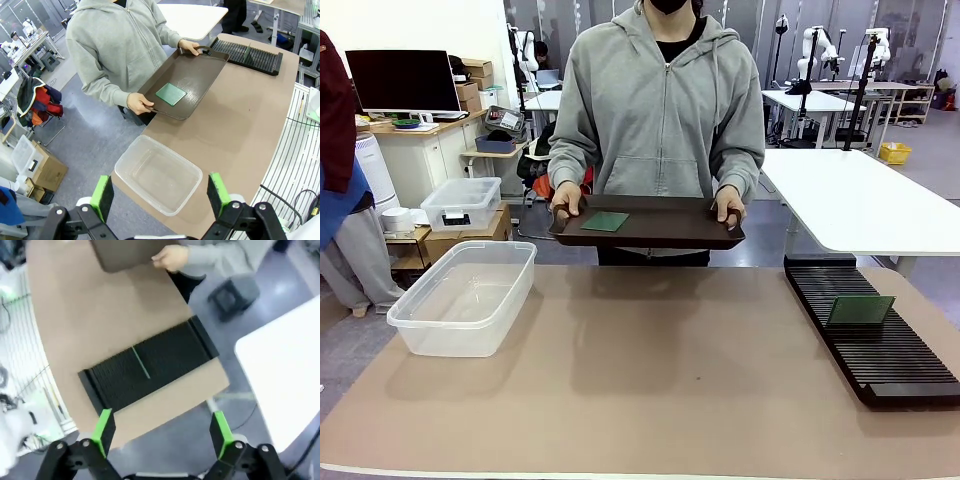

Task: Sort PCBs into racks and boxes based on the side picked up.
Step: Pick up the Blank PCB handed by the Human.

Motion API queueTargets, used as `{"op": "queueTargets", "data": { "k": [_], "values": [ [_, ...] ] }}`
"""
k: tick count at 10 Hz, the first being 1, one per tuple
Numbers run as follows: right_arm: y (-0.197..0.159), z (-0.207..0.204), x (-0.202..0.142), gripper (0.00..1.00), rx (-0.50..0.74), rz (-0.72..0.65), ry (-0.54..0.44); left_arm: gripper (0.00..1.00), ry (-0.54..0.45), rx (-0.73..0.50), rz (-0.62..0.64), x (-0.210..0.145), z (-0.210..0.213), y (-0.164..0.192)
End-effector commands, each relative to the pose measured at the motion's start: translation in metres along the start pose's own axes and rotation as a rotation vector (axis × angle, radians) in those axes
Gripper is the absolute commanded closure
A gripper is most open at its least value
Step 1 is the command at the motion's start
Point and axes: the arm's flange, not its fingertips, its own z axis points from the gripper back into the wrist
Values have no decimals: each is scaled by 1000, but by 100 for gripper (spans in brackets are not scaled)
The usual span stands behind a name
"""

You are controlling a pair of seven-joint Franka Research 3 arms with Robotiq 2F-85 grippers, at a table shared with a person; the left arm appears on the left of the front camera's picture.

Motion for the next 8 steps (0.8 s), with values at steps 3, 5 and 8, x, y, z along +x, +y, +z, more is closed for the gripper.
{"op": "queueTargets", "data": {
  "k": [3,5,8],
  "values": [
    [6,19,10,0,-6,-93,5,0,-10,-12,-10,-1,-1,-1],
    [6,19,10,0,-6,-93,5,0,-10,-12,-10,-1,-1,-1],
    [5,16,2,0,-5,-210,-327,0,-10,-12,-10,-1,-1,-1]
  ]
}}
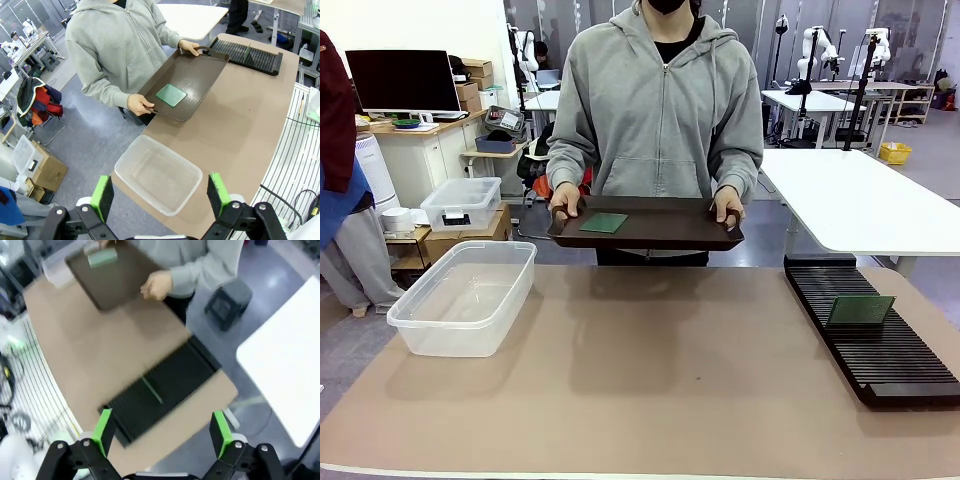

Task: Sort PCBs into racks and boxes based on the side picked up.
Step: Pick up the Blank PCB handed by the Human.

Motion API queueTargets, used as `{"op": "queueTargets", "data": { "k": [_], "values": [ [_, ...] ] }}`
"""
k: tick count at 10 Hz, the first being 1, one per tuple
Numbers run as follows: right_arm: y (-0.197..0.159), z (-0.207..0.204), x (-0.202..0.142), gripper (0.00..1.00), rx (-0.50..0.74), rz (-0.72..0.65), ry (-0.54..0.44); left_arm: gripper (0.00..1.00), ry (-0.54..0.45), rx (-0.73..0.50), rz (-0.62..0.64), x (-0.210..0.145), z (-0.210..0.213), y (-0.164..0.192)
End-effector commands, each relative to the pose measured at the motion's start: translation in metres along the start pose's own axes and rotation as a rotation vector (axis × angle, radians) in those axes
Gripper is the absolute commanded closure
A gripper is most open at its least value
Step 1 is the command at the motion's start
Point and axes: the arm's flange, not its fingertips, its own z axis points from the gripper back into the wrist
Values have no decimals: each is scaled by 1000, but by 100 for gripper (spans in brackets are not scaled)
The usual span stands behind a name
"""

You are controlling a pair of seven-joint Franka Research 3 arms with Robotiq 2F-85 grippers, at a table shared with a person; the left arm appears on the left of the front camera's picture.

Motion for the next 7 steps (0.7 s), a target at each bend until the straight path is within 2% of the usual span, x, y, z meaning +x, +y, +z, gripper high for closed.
{"op": "queueTargets", "data": {
  "k": [1,2,4,6,7],
  "values": [
    [1,1,-22,0,-38,-58,-214,0,-11,-12,-10,-1,-1,-1],
    [5,3,-28,0,-93,-74,-299,0,-11,-12,-10,-1,-1,-1],
    [-3,-7,-38,0,-19,19,-353,0,-11,-12,-10,-1,-1,-1],
    [-4,-22,-46,0,0,36,-452,0,-11,-12,-10,-1,-1,-1],
    [-7,-16,-50,0,15,20,-448,0,-11,-12,-10,-1,-1,-1]
  ]
}}
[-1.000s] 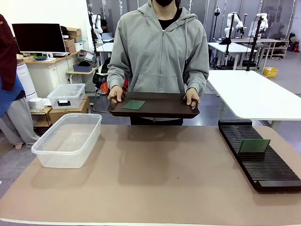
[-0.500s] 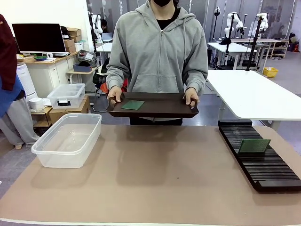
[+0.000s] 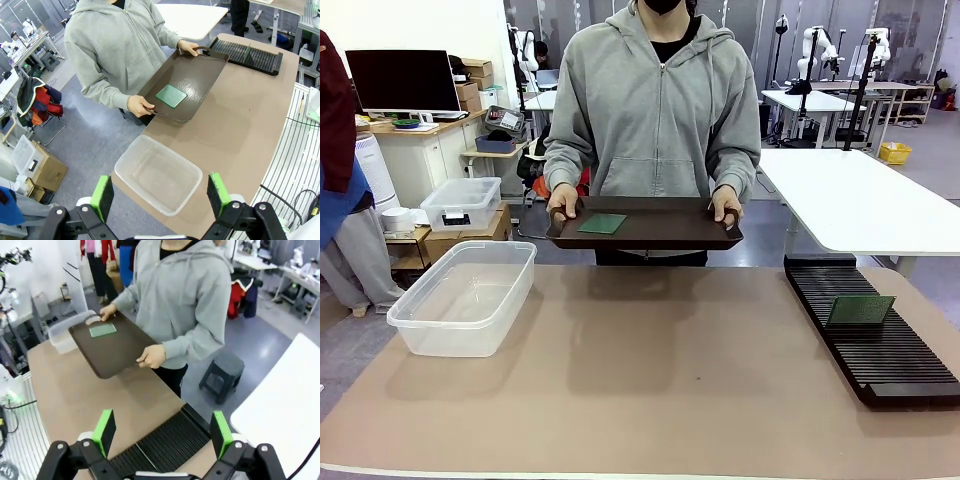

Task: Sort PCBs into racks and boxes based on the side picked up.
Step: Pick up the Blank PCB handed by the Human.

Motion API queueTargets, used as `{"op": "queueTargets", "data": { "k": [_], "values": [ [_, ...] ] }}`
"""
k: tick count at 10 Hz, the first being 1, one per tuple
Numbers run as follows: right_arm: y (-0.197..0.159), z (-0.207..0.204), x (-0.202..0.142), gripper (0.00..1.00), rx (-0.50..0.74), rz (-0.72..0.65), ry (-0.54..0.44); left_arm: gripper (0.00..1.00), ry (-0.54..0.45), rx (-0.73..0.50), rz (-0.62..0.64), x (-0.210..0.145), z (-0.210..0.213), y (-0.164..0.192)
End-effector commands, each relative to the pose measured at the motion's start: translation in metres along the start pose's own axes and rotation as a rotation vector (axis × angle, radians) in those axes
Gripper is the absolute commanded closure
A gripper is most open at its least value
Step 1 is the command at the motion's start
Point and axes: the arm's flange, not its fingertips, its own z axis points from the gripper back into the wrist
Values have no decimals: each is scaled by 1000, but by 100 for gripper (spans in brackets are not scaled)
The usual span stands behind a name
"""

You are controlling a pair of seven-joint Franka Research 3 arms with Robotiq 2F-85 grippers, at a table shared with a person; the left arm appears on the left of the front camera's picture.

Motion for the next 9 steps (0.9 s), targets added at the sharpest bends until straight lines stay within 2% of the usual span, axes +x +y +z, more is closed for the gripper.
{"op": "queueTargets", "data": {
  "k": [1,2,4,5,7,9],
  "values": [
    [10,21,9,0,-38,35,1,0,-11,-12,-10,-1,-1,-1],
    [0,0,0,0,0,0,0,0,-11,-12,-10,-1,-1,-1],
    [2,7,3,0,-11,12,-5,0,-11,-12,-10,-1,-1,-1],
    [11,8,14,0,-23,-73,33,0,-11,-12,-10,-1,-1,-1],
    [18,5,14,0,-13,-176,39,0,-11,-12,-10,-1,-1,-1],
    [26,14,12,0,8,-225,60,0,-11,-12,-10,-1,-1,-1]
  ]
}}
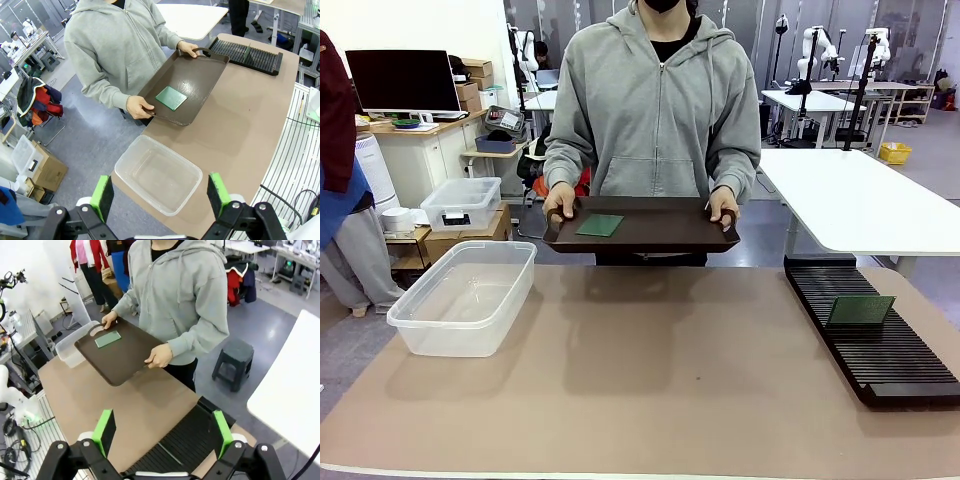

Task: Sort PCBs into racks and boxes based on the side picked up.
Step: Pick up the Blank PCB handed by the Human.

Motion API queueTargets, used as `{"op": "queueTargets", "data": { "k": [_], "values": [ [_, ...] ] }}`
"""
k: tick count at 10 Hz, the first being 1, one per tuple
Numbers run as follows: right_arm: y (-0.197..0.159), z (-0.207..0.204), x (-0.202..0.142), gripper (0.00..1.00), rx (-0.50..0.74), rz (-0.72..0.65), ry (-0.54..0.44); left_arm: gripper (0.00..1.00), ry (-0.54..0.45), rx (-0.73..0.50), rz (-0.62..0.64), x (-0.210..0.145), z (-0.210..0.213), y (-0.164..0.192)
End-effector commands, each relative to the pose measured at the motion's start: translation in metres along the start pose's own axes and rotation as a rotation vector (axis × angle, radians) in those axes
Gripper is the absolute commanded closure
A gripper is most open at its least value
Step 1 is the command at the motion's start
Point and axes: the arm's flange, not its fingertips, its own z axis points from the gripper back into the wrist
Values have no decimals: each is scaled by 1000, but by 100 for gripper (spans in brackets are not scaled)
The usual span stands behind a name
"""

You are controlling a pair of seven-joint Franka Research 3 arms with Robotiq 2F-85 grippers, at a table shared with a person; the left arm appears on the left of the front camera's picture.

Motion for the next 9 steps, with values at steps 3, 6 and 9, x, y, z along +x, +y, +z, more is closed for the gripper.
{"op": "queueTargets", "data": {
  "k": [3,6,9],
  "values": [
    [30,17,-7,0,33,-44,117,0,-11,-12,-10,-1,-1,-1],
    [40,33,-7,0,47,-27,154,0,-11,-12,-10,-1,-1,-1],
    [41,49,2,0,89,-25,171,0,-11,-12,-10,-1,-1,-1]
  ]
}}
